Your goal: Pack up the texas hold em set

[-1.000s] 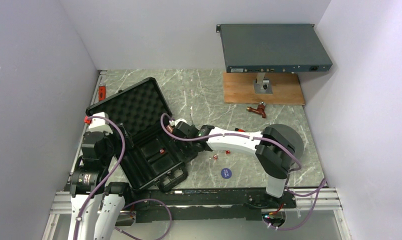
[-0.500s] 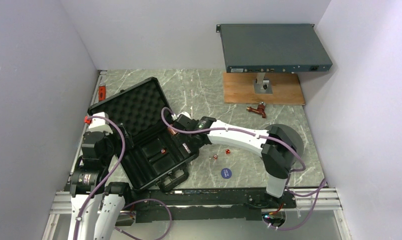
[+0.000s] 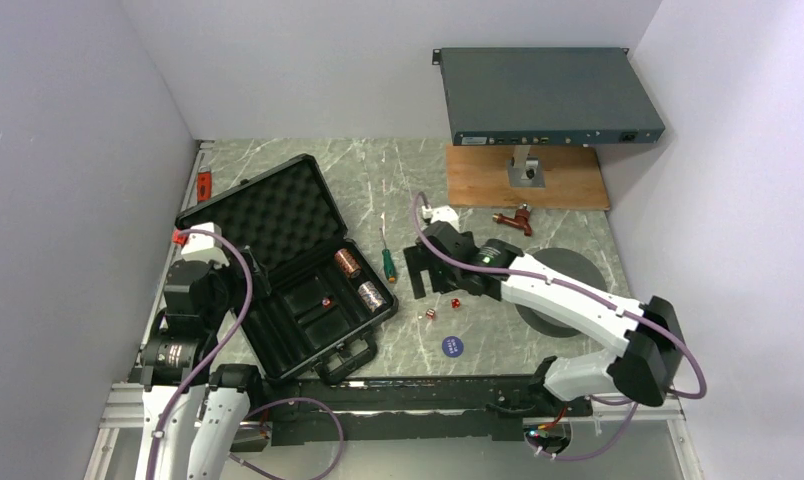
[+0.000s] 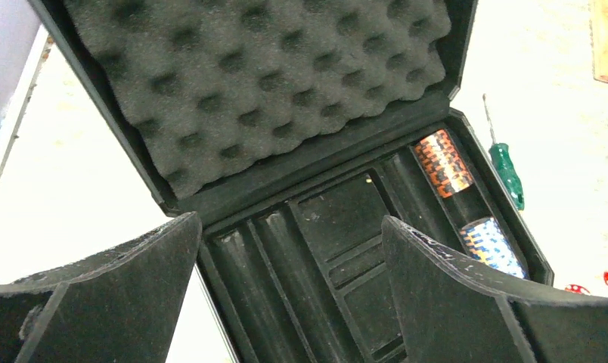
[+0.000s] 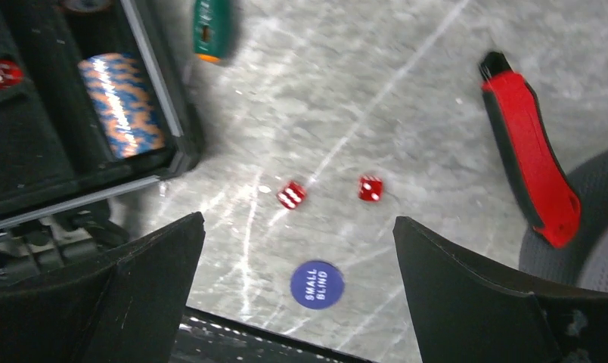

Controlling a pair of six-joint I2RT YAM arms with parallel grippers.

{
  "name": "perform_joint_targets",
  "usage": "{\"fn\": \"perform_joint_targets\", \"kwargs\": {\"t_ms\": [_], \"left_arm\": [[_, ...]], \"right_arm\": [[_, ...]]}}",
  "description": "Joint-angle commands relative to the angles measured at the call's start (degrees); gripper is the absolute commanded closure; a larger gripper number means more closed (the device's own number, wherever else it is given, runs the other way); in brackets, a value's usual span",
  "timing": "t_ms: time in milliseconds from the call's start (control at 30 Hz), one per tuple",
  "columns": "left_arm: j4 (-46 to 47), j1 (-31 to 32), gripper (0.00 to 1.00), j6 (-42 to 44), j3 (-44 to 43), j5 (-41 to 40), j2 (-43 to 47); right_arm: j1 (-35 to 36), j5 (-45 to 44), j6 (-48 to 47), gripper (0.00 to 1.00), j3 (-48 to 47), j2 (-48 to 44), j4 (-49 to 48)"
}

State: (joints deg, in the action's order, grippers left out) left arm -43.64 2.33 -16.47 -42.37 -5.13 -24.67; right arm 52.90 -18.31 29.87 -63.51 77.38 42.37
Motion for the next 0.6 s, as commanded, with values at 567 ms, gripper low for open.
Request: {"fn": "perform_joint_targets", "kwargs": {"t_ms": [567], "left_arm": [[11.56,28.08,0.14,0.33,-7.90,-0.29,-20.88]], "right_arm": [[-9.35,-3.15,4.69,0.00,13.41,-14.40,-6.34]]}}
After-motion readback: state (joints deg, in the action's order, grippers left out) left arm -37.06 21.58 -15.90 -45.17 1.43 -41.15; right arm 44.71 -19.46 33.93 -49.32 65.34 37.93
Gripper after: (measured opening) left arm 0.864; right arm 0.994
